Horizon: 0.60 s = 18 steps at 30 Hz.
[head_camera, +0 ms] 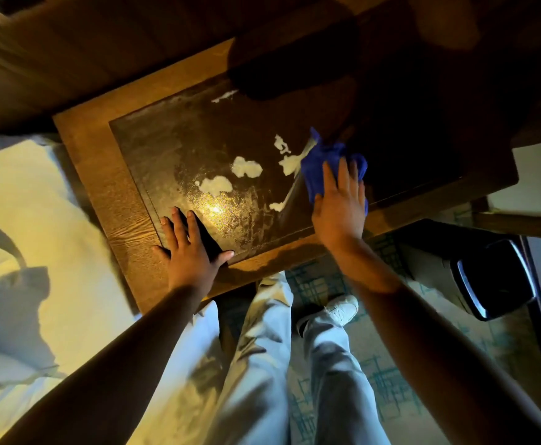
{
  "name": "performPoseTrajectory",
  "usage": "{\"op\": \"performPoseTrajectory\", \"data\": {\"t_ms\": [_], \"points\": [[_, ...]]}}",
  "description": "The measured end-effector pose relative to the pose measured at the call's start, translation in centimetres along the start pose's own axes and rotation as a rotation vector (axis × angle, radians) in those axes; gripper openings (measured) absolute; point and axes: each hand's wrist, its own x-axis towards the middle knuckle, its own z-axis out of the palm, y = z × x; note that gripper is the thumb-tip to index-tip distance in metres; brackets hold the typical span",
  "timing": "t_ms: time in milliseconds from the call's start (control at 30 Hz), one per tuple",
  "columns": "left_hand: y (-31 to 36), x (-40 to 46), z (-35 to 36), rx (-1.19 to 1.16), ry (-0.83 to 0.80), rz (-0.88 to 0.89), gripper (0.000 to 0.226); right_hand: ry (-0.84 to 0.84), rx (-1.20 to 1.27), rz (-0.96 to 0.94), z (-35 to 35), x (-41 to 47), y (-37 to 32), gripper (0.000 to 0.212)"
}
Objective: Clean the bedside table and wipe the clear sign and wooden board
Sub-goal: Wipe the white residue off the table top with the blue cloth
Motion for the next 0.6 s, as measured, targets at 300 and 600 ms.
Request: {"op": "performPoseTrajectory", "data": {"t_ms": [300,600], "points": [[0.2,0.0,0.0,0.03,-0.013,0.0,0.119,0.034,-0.007,0.022,-1.1,2.0,-0.4,0.062],[0.1,0.2,0.3,0.015,-0.036,-0.012,0.122,-0.035,0.118,-0.156,4.7,-10.9,-1.6,0.066]]}}
